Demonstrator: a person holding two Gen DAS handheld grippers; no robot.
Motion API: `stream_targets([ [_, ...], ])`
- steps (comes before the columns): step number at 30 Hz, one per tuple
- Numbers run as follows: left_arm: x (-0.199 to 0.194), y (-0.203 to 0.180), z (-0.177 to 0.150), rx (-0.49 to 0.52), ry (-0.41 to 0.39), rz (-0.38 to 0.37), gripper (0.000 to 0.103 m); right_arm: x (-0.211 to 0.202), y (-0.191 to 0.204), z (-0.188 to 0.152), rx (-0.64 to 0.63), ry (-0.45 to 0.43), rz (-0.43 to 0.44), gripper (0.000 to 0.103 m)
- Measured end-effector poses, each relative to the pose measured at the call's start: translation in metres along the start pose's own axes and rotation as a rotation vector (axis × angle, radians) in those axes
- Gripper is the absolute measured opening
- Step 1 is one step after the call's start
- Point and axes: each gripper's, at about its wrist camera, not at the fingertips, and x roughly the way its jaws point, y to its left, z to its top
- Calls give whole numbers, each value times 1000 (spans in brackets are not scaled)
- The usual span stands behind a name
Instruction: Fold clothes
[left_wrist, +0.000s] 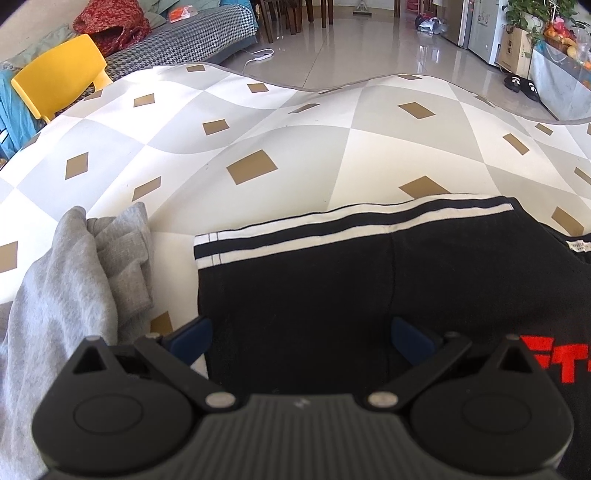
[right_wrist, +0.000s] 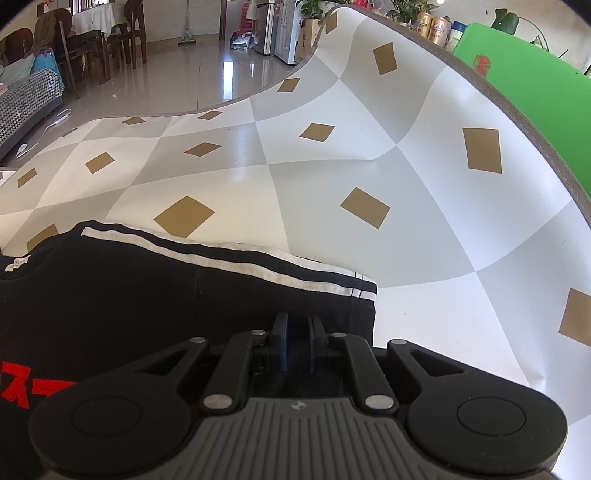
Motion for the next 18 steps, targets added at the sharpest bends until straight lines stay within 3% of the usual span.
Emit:
stream_targets([
  [5,-14,-12,-4,18,16,-22,103,-24,15,-2,-88,-48,57,21],
  [11,-33,-36,-16,77,17,-107,103,-39,29,-13,-136,35,239,23],
  [16,-35,-52,-33,163,38,-116,103,-35,39,-30,-253,78,254,24],
  [18,-34,-50,-37,167,35,-123,103,-31,36,-36,-276,73,233,31],
])
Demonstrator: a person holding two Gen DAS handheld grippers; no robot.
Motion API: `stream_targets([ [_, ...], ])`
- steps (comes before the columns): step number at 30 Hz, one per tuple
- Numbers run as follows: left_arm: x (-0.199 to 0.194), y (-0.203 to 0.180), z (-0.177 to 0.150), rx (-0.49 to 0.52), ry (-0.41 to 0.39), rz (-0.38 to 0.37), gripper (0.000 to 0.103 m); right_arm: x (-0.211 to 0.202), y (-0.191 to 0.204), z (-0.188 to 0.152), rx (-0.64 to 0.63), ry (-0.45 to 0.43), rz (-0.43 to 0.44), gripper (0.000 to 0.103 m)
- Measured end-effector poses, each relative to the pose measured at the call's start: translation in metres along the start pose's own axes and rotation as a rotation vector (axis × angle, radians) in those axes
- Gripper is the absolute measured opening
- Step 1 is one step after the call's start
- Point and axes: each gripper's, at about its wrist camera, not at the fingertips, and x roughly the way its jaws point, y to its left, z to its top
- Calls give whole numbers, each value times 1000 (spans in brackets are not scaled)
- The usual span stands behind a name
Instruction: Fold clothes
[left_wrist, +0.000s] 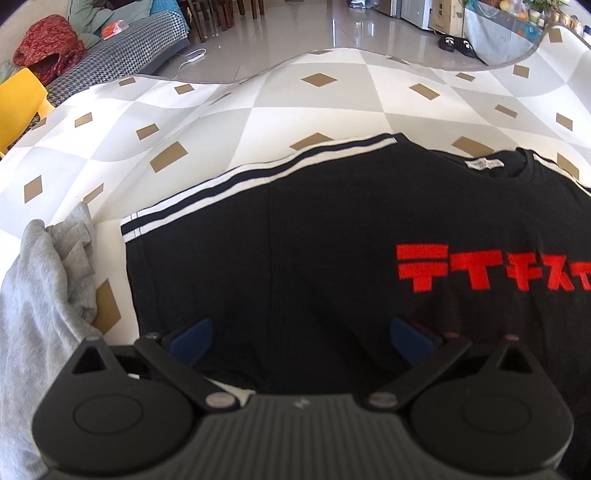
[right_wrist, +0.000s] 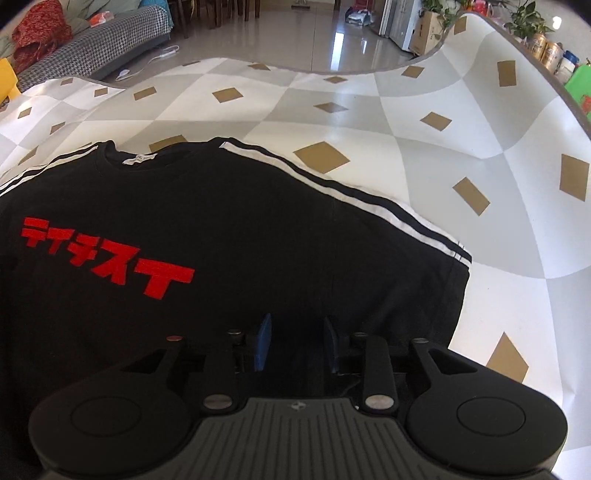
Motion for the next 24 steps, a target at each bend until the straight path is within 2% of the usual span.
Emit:
stream_targets([
  [5,1,9,-2,-19,2,12,103,2,-18,2,57,-7,-13,32],
  [9,2,18,-1,-24,-7,34,103,4,-16,3,42,-10,-50,38],
  [14,2,30,1,-61,-5,105,103,2,-16,6,76,2,-72,38],
  [18,-3,33,-4,-85,15,80,103,-9,-14,7,109,4,-62,38],
  [24,-22,18,-14,-59,7,20,103,-32,-14,0,149,3,1,38],
])
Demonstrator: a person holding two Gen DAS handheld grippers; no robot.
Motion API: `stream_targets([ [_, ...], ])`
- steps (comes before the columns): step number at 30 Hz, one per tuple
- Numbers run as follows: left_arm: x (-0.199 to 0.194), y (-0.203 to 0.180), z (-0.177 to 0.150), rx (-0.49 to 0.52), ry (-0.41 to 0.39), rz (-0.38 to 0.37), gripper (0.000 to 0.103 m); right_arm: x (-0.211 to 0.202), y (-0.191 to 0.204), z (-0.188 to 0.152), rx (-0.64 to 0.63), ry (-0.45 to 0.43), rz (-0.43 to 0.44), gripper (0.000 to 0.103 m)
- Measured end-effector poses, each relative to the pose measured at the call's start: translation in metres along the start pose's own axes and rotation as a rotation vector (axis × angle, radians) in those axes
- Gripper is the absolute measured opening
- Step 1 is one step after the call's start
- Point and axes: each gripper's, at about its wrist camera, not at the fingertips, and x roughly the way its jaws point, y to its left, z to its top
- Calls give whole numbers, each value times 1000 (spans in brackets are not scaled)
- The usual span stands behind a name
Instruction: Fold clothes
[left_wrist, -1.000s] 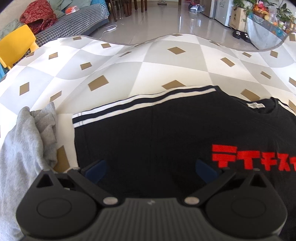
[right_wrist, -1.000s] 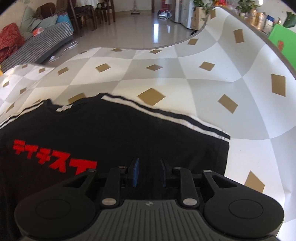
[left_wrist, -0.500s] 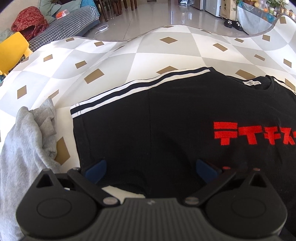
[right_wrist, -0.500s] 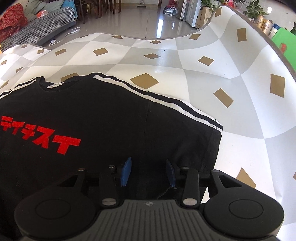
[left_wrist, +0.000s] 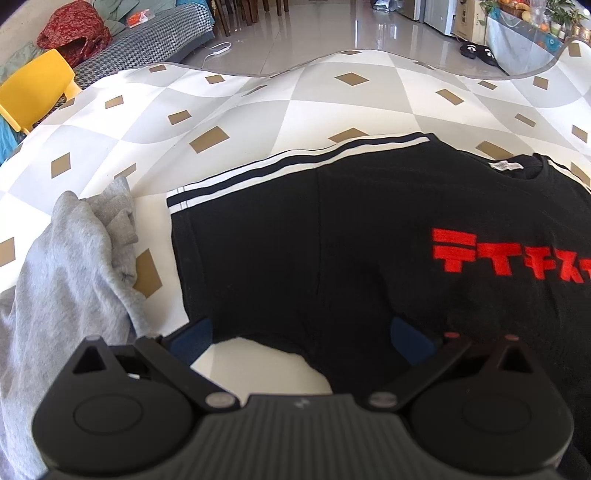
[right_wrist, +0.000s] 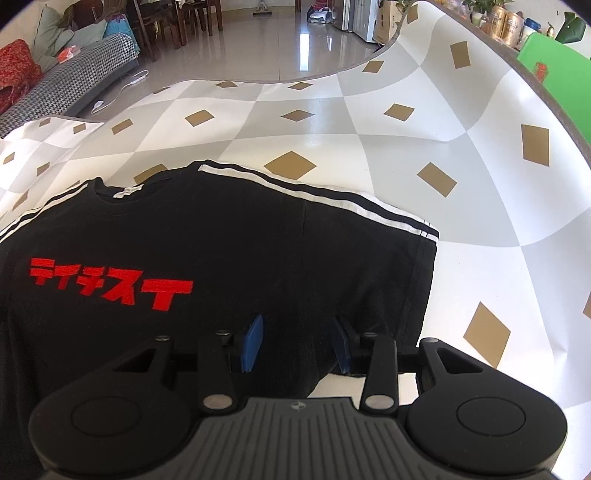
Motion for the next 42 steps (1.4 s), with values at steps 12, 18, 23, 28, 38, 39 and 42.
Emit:
stream_targets([
  [12,-44,-23,-48,-38,8,-152,103,-38,1,-32,34,33,54,40],
  [18,-64,-29,-71,-48,8,-222,103,-58,6,-54,72,28,98,40],
  [23,-74,-34,-89,-25,14,-241,103,-66,18,-70,76,30,126,40],
  [28,-81,-37,-103,-4,15,-241,103,-71,24,-85,94,41,136,40],
  [38,-100,-43,-130,45,-4,-241,103,-79,34,-131,189,93,169,40],
  [39,-101,-43,-134,45,-2,-242,103,-80,35,-137,205,100,178,40],
  [42,-103,-43,-140,44,5,-237,103,-81,41,-154,236,122,199,40],
])
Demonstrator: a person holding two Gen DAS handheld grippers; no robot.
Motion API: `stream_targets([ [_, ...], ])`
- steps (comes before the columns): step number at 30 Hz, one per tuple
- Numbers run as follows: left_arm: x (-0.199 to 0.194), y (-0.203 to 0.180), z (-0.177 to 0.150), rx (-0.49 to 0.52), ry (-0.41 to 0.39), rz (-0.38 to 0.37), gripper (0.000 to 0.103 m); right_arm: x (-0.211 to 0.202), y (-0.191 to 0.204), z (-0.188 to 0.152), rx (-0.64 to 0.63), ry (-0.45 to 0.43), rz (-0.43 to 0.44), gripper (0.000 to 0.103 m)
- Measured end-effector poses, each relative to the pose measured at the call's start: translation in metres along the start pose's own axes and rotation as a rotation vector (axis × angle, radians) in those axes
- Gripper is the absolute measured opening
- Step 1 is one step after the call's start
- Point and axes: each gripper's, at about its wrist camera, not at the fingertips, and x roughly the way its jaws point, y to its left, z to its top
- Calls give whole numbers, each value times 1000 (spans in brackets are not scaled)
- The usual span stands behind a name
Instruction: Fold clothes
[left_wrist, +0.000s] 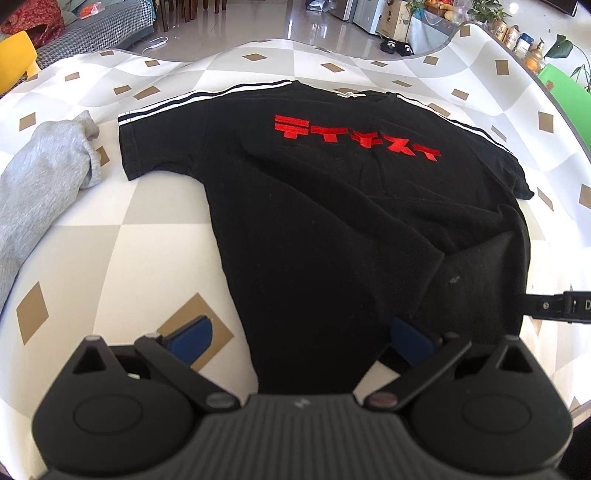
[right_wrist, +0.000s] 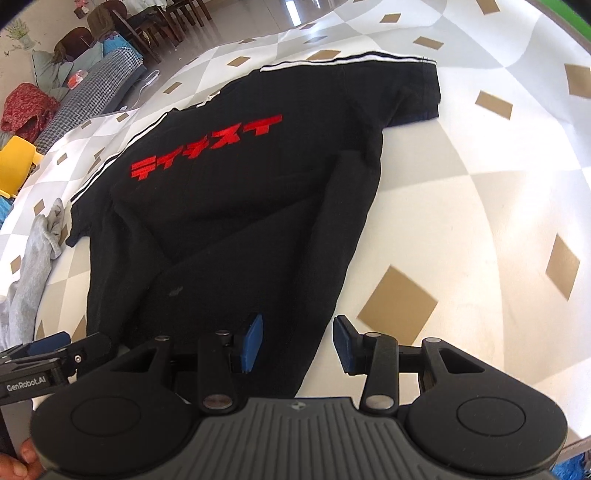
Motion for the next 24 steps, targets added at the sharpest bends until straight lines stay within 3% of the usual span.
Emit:
stream_targets([
  [8,0,1,-15,-5,24,44,103,12,6,-27,36,32,-23,40],
  [24,5,11,-24,-54,42,98,103,12,12,-48,94,-44,-25,41],
])
